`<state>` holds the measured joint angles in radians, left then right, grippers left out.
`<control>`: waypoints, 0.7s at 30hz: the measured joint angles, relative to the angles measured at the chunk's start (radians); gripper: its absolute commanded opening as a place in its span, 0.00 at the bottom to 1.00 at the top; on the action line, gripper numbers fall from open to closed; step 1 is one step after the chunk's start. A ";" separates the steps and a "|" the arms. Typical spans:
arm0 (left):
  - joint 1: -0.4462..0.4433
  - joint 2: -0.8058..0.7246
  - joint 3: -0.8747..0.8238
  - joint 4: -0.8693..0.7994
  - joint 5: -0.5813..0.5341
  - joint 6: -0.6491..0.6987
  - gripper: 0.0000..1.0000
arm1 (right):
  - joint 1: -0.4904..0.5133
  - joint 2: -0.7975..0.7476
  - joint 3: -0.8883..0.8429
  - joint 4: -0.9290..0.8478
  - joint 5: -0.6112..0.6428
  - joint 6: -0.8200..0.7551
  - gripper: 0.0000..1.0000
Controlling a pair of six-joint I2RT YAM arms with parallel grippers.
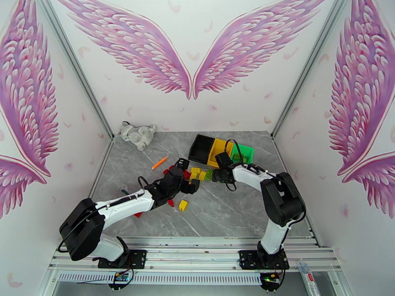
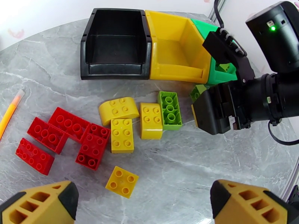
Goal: Sort the legos into containers by color
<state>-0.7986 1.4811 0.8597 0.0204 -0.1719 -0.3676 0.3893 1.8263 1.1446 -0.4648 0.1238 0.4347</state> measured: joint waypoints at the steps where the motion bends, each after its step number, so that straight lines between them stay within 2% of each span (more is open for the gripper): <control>1: 0.000 0.000 0.000 0.000 0.001 0.000 0.99 | 0.000 0.003 0.004 0.000 0.000 -0.003 0.63; 12: 0.000 0.000 0.000 0.001 0.021 -0.004 0.99 | 0.000 0.035 0.041 0.000 0.000 -0.013 0.53; 21: 0.000 0.002 0.000 0.002 0.023 -0.003 0.99 | 0.000 0.039 0.042 -0.002 0.008 -0.013 0.33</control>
<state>-0.7986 1.4830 0.8597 0.0227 -0.1486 -0.3710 0.3893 1.8652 1.1866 -0.4671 0.1322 0.4213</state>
